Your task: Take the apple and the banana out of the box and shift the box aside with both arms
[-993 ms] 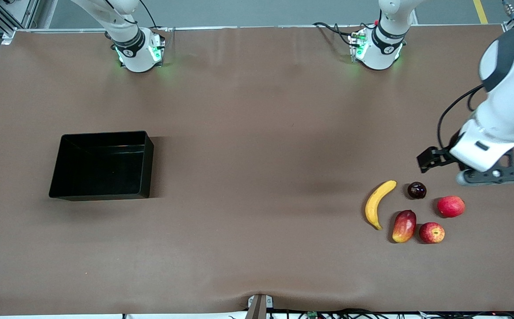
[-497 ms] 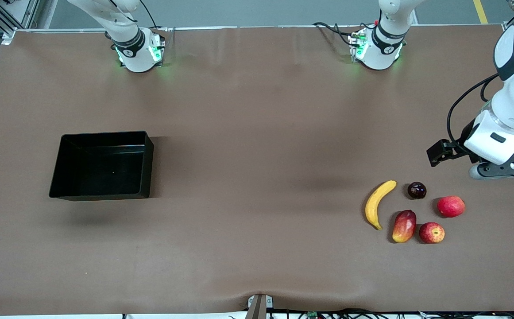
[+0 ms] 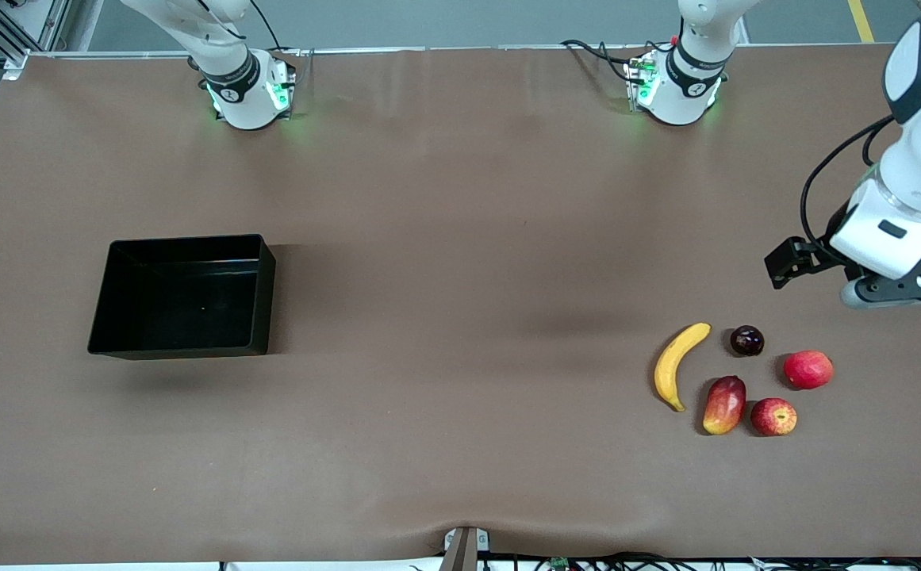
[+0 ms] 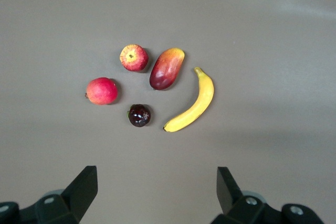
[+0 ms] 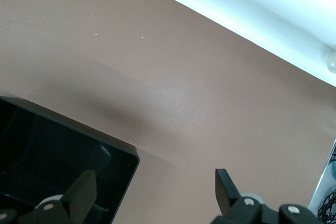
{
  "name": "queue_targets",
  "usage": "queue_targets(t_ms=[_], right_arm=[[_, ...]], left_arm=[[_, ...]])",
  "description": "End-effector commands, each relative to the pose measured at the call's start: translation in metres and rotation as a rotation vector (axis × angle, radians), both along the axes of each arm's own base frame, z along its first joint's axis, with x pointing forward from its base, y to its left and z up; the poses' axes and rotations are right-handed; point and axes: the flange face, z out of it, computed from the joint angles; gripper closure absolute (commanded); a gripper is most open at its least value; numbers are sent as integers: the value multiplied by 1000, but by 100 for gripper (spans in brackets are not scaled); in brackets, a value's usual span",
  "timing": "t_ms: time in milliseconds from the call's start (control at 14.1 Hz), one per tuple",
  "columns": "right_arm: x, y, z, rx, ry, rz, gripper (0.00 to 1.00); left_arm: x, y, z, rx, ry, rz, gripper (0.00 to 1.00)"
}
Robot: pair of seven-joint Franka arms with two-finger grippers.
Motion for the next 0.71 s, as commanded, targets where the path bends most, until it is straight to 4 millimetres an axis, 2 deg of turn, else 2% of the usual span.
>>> queue_targets(t_ms=[0,142,497,639], right_arm=[[-2,0,9,31,-22,12,0],[-19,-4,19,108,0,6,0],[-24,19,32,170,26,-105,0],[-39,53,51,196,97,-205,0]], left_arm=[[-24,-15,20,44,14,6,0],[-36,-8,30,-10,26,20,0],[-69,16,36,-31,52,-28,0],[-82,23,34,-42,59,-24,0]])
